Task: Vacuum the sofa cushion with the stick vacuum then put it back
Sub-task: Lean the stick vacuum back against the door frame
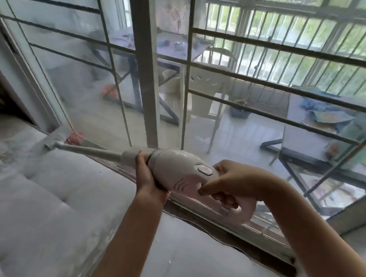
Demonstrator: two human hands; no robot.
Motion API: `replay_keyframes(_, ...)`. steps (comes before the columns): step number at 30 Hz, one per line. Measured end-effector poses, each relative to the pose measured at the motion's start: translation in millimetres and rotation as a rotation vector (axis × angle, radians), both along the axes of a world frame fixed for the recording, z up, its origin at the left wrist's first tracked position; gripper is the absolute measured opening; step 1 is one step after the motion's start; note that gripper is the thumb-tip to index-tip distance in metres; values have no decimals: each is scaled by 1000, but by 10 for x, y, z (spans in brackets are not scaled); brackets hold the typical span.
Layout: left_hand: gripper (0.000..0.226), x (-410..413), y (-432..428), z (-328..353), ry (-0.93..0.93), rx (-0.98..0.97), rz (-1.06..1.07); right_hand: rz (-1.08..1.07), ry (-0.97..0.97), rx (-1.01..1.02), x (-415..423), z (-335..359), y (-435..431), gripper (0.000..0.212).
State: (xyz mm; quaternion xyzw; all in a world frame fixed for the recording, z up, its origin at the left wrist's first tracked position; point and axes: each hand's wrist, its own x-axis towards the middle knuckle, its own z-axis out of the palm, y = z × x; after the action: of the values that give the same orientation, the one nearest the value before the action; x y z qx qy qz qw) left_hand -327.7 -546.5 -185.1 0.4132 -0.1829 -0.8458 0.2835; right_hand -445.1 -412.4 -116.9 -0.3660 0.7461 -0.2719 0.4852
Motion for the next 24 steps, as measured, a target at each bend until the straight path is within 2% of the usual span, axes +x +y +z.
replay_keyframes(3, 48, -77, 289, -13, 11, 51, 24, -19, -16, 23, -37, 128, 345, 9)
replay_keyframes(6, 38, -106, 622, 102, 42, 27, -27, -53, -1, 50, -47, 248, 683, 9)
replay_keyframes(10, 26, -96, 1094, 330, 59, 80, -47, -98, 45, 87, -41, 428, 1159, 23)
replay_keyframes(14, 22, -56, 1445, 426, 177, 105, -174, -96, 45, 121, -33, 659, 1619, 8)
replay_keyframes(16, 19, -57, 1611, 428, 248, 138, -239, -102, 69, 139, -42, 783, 1855, 15)
replay_keyframes(18, 20, -82, 1768, 456, 327, 153, -308, -139, 103, 169, -26, 914, 2040, 8)
replay_keyframes(21, 29, -133, 2007, 498, 398, 174, -372, -136, 145, 253, 2, 1123, 2276, 20)
replay_keyframes(24, 39, -215, 2253, 551, 443, 203, -424, -199, 155, 265, -38, 1341, 2482, 12)
